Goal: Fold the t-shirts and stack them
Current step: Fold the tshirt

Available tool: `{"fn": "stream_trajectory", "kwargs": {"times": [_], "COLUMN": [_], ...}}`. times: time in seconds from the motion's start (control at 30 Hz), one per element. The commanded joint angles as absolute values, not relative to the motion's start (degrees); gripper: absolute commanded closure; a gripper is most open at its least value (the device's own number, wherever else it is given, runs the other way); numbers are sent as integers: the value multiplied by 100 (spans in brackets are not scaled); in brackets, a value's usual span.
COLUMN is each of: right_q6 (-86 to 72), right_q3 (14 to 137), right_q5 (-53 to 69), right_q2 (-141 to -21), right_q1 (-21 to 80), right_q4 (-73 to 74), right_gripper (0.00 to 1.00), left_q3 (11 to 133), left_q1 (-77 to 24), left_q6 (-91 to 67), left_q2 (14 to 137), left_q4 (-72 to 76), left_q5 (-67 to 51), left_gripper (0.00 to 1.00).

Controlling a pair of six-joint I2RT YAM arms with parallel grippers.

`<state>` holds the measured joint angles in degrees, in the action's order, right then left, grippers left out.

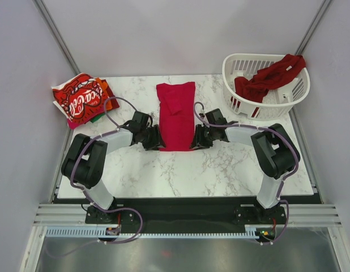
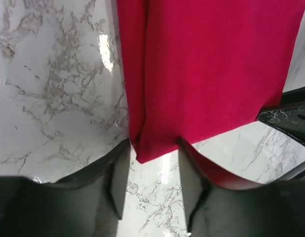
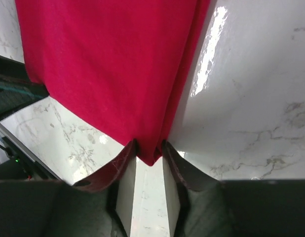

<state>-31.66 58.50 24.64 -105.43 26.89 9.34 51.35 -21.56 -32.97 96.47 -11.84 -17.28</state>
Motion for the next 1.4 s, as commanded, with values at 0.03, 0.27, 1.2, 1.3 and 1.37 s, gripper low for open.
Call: {"fn": "stream_trajectory", "kwargs": {"times": [0.03,0.27,1.2,1.3,1.37], "right_q6": [-3164,-3208,-4079,-3649,-3403], "right_q3": [5774,5730,5438,6160,6607], "right_q5": [2514,2540,520,45,-272], "right_q2": [-10661,-10661,-6862,-7293,-7487], "right_q1": [2716,2725,4667,4667,4658], "right_q4": [756,642,2802,3277,3506], "right_gripper": [72,100,100,100,100], "left_q3": [5089,5106,4112,4701,5175], "left_q1": [-2136,-2145,-3015,-3015,-3015], "left_q6": [-3445,-3472,-4633,-4325,-4123], "left_q2": [9712,9782,4480,4903,5334], "left_q4": [-826,-773,-4104,-4210,-4210], "left_q5": [-1819,-1793,-1030,-801,-677], "left_gripper": [56,98,98,98,98]}}
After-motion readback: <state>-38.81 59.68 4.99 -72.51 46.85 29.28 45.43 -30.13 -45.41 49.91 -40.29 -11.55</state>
